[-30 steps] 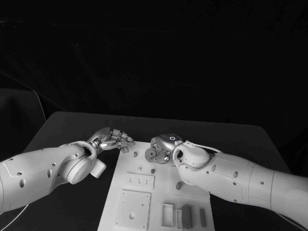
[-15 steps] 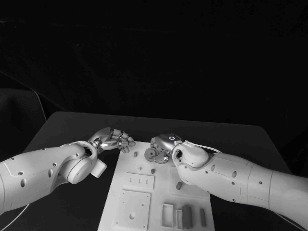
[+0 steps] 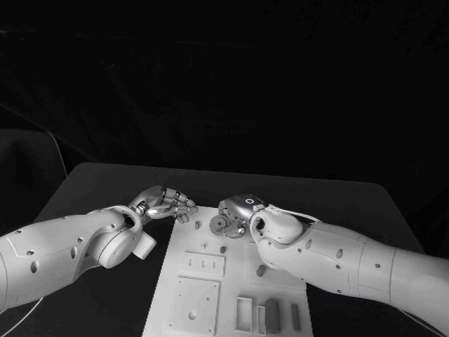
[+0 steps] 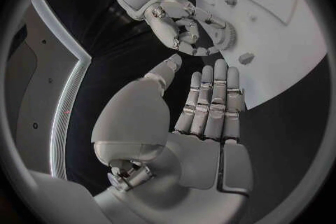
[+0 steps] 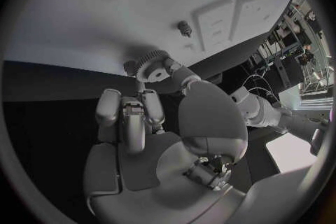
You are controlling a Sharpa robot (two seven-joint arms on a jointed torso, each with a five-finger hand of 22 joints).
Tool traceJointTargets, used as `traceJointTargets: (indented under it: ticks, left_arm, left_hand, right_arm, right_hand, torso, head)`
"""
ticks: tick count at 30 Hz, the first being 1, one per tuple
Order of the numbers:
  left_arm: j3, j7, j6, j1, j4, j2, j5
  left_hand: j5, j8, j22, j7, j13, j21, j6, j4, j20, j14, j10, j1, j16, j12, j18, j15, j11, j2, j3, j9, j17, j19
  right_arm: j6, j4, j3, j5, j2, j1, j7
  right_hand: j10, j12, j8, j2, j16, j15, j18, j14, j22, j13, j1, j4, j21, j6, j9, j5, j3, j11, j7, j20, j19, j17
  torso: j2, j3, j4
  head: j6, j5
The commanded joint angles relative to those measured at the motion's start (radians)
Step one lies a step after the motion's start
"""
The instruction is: Assemble the parts on the task board
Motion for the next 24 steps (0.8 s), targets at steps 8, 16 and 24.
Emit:
traceJointTargets:
  ticks: [8,16,24]
  left_arm:
    - [0.001,0.006,0.001,0.001,0.001,0.002,0.001]
    - [0.001,0.005,0.002,0.001,0.001,0.002,0.001]
    - [0.001,0.006,-0.002,0.001,-0.002,0.001,0.001]
  left_hand:
    - [0.005,-0.007,-0.002,0.003,0.001,-0.007,0.001,0.003,-0.001,0.005,0.007,0.001,-0.003,-0.005,0.014,0.0,0.002,0.006,-0.005,-0.001,0.001,0.008]
    - [0.005,-0.007,-0.002,0.003,0.001,-0.007,0.001,0.003,-0.001,0.005,0.007,0.002,-0.004,-0.006,0.014,0.0,0.002,0.006,-0.005,-0.001,0.001,0.008]
    - [0.005,-0.007,-0.002,0.003,0.001,-0.007,0.001,0.002,-0.001,0.005,0.007,0.002,-0.004,-0.006,0.014,0.0,0.002,0.006,-0.005,-0.002,0.002,0.008]
  right_arm:
    - [0.04,-0.004,-0.004,-0.001,0.002,-0.002,-0.003]
    - [0.048,0.001,-0.008,-0.004,-0.003,-0.003,-0.004]
    - [0.043,0.008,-0.008,-0.004,-0.007,-0.005,-0.003]
  right_hand:
    - [-0.005,-0.006,-0.009,-0.006,0.11,0.0,0.013,0.178,0.001,-0.002,-0.003,0.002,0.126,0.022,-0.002,-0.001,-0.003,0.001,0.035,-0.006,0.001,0.247]
    - [-0.006,-0.006,-0.011,-0.004,0.111,0.0,0.013,0.181,0.001,-0.003,-0.003,0.002,0.126,0.021,-0.002,-0.001,-0.002,0.001,0.035,-0.006,0.001,0.251]
    - [-0.006,-0.007,-0.011,0.003,0.111,-0.001,0.013,0.182,0.001,-0.003,-0.001,0.003,0.125,0.022,-0.002,0.0,0.001,0.001,0.033,-0.006,0.001,0.252]
  torso:
    - [0.0,0.0003,-0.0002]
    - [0.0,0.0004,-0.0006]
    - [0.0,0.001,-0.0002]
  head:
    - [-0.004,-0.002]
    - [-0.007,-0.004]
    - [-0.007,-0.003]
